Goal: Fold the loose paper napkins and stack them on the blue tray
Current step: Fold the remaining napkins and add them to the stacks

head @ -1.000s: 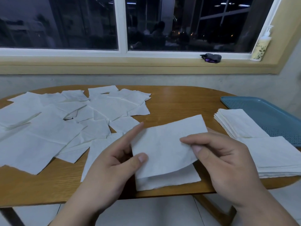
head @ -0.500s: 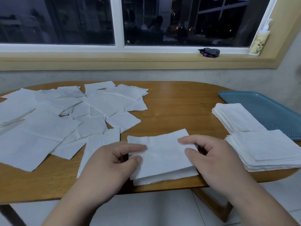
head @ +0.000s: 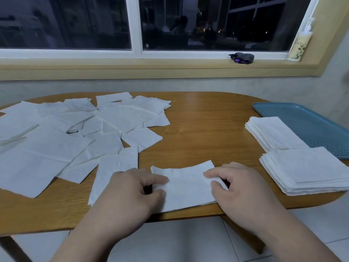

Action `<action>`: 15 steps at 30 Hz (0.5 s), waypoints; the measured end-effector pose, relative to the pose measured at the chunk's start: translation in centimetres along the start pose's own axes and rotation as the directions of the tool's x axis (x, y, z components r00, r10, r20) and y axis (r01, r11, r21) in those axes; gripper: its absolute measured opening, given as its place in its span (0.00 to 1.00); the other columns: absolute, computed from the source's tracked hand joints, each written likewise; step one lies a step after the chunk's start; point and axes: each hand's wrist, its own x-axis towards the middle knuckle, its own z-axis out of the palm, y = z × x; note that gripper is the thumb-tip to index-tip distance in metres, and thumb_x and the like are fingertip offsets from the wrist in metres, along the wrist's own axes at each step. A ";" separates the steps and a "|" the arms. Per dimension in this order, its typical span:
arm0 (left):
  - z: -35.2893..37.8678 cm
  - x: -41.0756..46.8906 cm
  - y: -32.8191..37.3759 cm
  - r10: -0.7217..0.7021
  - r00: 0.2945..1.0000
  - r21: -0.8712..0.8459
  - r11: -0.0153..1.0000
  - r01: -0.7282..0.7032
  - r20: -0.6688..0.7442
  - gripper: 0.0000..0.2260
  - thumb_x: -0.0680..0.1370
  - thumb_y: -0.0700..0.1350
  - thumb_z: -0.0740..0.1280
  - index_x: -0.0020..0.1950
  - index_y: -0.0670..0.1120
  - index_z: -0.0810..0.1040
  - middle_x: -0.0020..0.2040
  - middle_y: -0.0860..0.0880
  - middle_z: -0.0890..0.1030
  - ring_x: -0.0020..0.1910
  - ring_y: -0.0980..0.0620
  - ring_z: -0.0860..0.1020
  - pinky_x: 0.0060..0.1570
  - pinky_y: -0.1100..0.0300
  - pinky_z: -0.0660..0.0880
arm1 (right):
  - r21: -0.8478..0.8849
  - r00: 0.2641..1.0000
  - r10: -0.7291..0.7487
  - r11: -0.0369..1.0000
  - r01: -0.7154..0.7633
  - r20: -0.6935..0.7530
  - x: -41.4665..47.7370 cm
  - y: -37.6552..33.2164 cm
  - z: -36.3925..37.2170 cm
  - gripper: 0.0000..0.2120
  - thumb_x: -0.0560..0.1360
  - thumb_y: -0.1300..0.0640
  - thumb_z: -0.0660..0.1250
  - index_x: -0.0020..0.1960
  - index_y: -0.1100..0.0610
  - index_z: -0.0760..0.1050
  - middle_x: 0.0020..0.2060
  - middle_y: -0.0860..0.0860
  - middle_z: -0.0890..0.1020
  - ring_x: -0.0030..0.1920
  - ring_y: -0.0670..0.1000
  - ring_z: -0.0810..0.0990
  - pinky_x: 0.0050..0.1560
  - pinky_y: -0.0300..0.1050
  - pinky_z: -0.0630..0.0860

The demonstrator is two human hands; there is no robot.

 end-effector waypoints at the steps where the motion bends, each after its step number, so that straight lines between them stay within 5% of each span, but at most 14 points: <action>1: 0.0 0.0 -0.1 -0.003 1.000 0.013 1.000 0.002 0.010 0.10 0.75 0.51 0.69 0.53 0.64 0.82 0.47 0.73 0.75 0.53 0.57 0.75 0.51 0.65 0.70 | -0.015 1.000 -0.007 1.000 0.007 0.000 0.0 0.1 0.1 0.14 0.78 0.54 0.64 0.59 0.43 0.81 0.38 0.33 0.74 0.50 0.30 0.70 0.45 0.25 0.65; 6: 0.3 -0.1 -0.2 0.052 0.998 0.108 0.993 -0.050 -0.022 0.09 0.75 0.54 0.69 0.53 0.65 0.82 0.45 0.61 0.77 0.55 0.59 0.72 0.62 0.56 0.68 | -0.099 1.000 -0.030 0.995 0.030 -0.002 -0.1 0.3 0.6 0.14 0.76 0.53 0.63 0.58 0.44 0.82 0.35 0.37 0.74 0.52 0.35 0.69 0.44 0.28 0.66; 9: 0.4 -0.2 -0.2 0.097 0.991 0.148 0.985 -0.083 -0.096 0.07 0.74 0.55 0.69 0.51 0.64 0.82 0.43 0.59 0.75 0.55 0.70 0.64 0.62 0.60 0.61 | -0.142 0.999 -0.042 0.989 0.041 -0.003 -0.1 0.2 0.6 0.13 0.76 0.52 0.63 0.57 0.43 0.81 0.37 0.39 0.71 0.50 0.37 0.69 0.41 0.31 0.65; 15: 0.3 -0.4 -0.1 0.210 0.971 0.144 0.971 -0.192 -0.119 0.04 0.74 0.56 0.69 0.46 0.63 0.82 0.53 0.64 0.72 0.58 0.70 0.63 0.56 0.66 0.60 | -0.117 0.994 -0.089 0.990 0.082 -0.058 -0.2 0.4 0.7 0.10 0.75 0.53 0.65 0.53 0.44 0.81 0.45 0.35 0.71 0.55 0.37 0.68 0.45 0.29 0.65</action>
